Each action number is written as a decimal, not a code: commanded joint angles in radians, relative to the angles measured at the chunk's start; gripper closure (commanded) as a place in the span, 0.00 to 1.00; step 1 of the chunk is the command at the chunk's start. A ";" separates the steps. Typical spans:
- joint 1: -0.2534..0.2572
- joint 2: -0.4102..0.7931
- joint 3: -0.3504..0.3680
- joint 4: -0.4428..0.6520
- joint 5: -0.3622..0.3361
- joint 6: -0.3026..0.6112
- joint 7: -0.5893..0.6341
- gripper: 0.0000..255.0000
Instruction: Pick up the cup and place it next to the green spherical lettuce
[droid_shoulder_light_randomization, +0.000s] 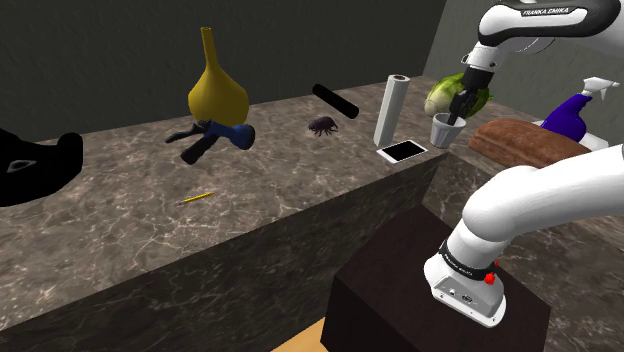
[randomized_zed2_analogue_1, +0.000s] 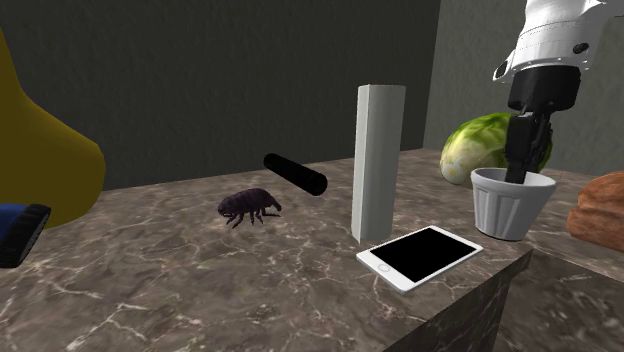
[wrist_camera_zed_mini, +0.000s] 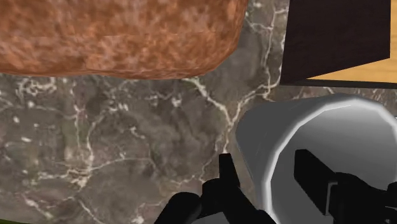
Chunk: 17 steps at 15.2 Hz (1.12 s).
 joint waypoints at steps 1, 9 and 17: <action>0.000 0.000 0.000 0.000 0.000 0.000 0.000 0.00; 0.016 0.027 0.011 0.144 0.023 -0.117 -0.012 0.00; 0.016 0.027 0.011 0.144 0.023 -0.117 -0.012 0.00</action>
